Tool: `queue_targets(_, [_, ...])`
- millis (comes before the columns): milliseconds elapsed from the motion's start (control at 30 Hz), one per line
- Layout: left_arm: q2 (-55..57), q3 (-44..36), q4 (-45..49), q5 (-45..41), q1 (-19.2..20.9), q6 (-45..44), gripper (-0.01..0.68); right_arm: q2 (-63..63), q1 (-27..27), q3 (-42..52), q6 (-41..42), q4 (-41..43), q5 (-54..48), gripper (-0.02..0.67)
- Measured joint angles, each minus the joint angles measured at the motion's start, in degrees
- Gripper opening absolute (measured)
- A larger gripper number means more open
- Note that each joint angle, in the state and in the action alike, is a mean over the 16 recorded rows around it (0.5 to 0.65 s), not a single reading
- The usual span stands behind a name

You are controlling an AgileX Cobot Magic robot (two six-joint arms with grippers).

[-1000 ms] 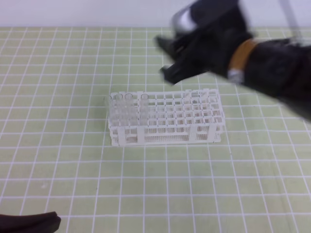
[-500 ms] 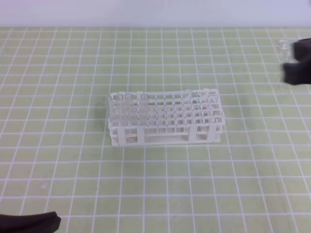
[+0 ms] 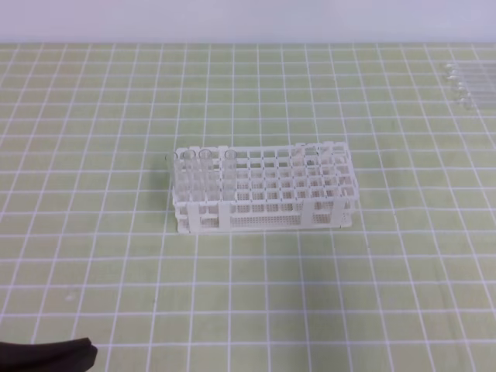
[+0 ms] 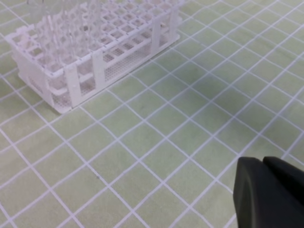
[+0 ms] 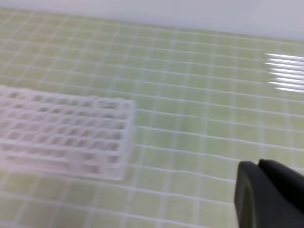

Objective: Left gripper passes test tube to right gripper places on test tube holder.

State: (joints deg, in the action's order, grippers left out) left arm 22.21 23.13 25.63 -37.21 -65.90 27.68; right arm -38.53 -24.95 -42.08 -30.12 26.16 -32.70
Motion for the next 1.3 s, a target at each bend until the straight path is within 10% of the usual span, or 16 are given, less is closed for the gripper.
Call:
queue_targets(567, [0.0, 0.0, -0.1, -0.1, 0.0, 0.0, -0.002, 27.0, 26.5, 28.5, 0.2, 0.0, 28.1, -0.015])
queue_targets(1300, [0.1, 0.0, -0.2, -0.3, 0.0, 0.0, -0.002, 38.2, 25.2, 40.5, 42.9, -42.0, 19.8, -0.015])
